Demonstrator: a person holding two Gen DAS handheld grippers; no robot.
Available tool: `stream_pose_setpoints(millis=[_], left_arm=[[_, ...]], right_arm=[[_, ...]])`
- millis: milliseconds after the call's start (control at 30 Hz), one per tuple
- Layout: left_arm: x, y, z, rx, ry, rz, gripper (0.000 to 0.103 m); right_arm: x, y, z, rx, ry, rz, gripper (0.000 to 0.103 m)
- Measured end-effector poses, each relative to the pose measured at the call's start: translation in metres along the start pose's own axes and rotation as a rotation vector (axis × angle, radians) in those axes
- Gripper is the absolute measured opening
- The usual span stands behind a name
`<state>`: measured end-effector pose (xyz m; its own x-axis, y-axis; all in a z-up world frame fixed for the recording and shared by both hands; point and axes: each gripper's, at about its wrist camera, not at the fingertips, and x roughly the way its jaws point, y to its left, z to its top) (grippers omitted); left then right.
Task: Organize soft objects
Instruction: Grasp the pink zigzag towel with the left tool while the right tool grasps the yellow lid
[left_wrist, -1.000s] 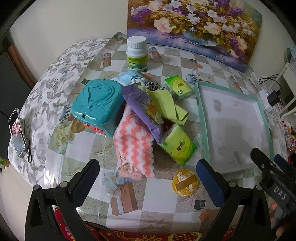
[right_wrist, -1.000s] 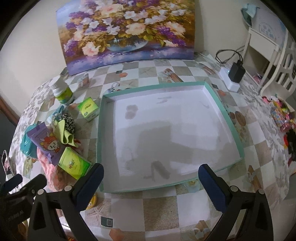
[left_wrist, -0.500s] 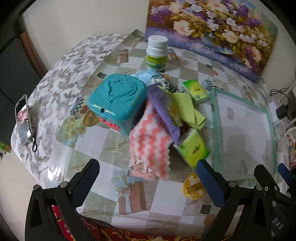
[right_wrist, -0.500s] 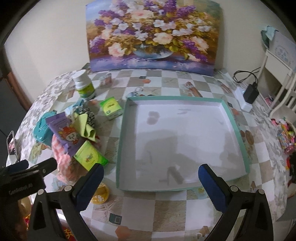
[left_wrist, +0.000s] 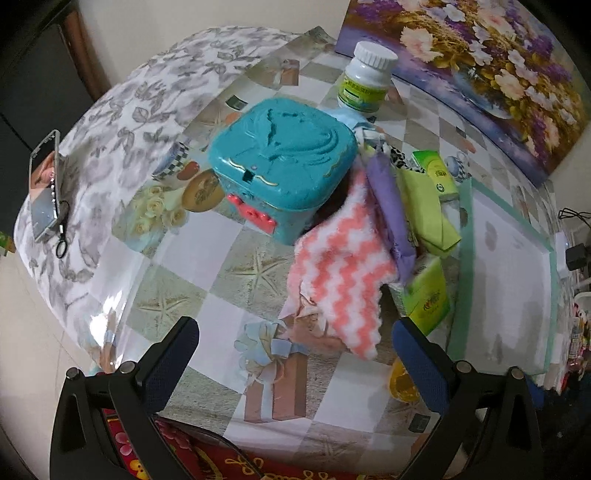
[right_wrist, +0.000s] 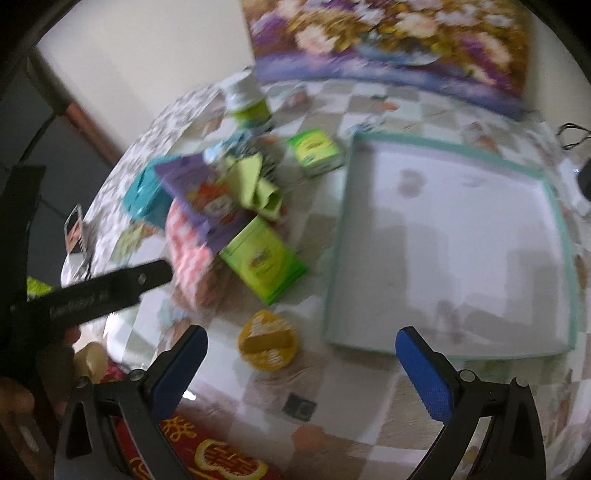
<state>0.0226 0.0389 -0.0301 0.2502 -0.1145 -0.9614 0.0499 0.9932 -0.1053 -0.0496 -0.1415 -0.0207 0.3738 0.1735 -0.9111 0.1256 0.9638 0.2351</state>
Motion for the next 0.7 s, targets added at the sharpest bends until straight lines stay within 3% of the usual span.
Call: stream_pose_setpoints(millis=[433,700], left_arm=[[0.027,-0.006,0.013,0.006,0.081,-0.002,0.102],[0.039,-0.013,0.028,0.01,0.068,-0.011,0.085]], right_arm=[[0.045,0.017,-0.007,-0.065,0.19,0.014,0.092],[0.063,0.025,-0.005,-0.089,0.225,-0.029,0.085]])
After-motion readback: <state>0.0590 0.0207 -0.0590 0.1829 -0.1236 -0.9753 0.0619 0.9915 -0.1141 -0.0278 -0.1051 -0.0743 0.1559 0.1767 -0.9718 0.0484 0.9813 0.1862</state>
